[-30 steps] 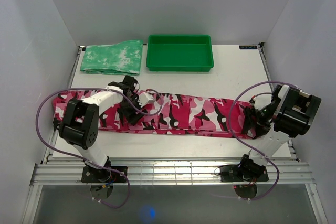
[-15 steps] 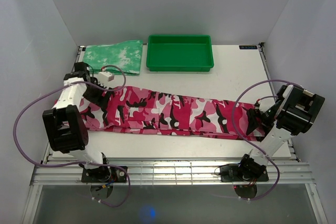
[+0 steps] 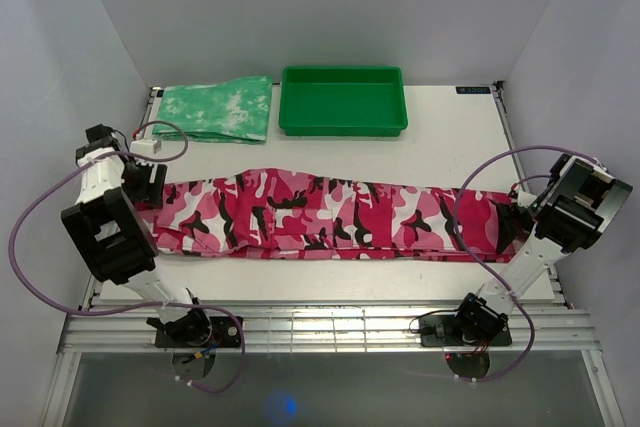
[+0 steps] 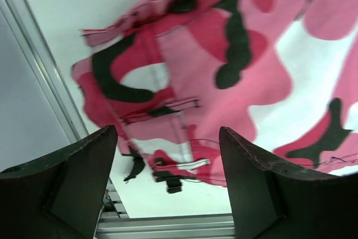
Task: Fold and stack the trousers
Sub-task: Fold the trousers
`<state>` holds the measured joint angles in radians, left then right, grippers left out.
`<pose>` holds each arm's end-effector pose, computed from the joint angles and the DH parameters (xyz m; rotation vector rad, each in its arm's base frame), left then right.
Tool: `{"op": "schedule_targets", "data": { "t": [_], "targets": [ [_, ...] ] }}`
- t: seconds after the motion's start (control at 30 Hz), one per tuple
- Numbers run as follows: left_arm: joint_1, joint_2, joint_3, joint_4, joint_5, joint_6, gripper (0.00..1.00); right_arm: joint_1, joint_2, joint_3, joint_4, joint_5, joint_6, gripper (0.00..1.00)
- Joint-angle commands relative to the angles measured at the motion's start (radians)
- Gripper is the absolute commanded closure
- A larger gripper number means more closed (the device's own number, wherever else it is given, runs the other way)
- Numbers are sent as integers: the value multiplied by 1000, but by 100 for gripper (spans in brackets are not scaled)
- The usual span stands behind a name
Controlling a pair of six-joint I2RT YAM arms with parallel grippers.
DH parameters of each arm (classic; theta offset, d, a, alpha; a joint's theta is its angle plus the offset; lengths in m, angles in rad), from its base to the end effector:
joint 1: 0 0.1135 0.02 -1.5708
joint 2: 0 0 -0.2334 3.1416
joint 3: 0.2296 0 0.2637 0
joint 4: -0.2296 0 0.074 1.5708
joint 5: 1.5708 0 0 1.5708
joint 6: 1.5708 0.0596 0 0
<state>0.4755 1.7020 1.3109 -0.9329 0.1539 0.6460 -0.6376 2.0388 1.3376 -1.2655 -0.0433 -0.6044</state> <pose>0.3094 0.1490 0.1736 0.2700 2.8388 0.0019 0.2496 -0.1817 0.0788 -0.0591 -2.8195 -0.3788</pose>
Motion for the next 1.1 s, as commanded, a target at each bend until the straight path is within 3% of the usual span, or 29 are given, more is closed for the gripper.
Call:
{"op": "schedule_targets", "data": {
  "t": [0.0, 0.4, 0.83, 1.07],
  "targets": [
    [38, 2, 27, -37, -5, -49, 16, -31, 40, 69, 250, 72, -63, 2],
    [196, -73, -139, -61, -68, -12, 20, -31, 50, 92, 232, 60, -61, 2],
    [201, -18, -171, -81, 163, -66, 29, -31, 49, 115, 202, 56, -58, 2],
    [199, -33, -176, -80, 213, -65, 35, -27, 54, 118, 195, 54, -49, 2]
  ]
}}
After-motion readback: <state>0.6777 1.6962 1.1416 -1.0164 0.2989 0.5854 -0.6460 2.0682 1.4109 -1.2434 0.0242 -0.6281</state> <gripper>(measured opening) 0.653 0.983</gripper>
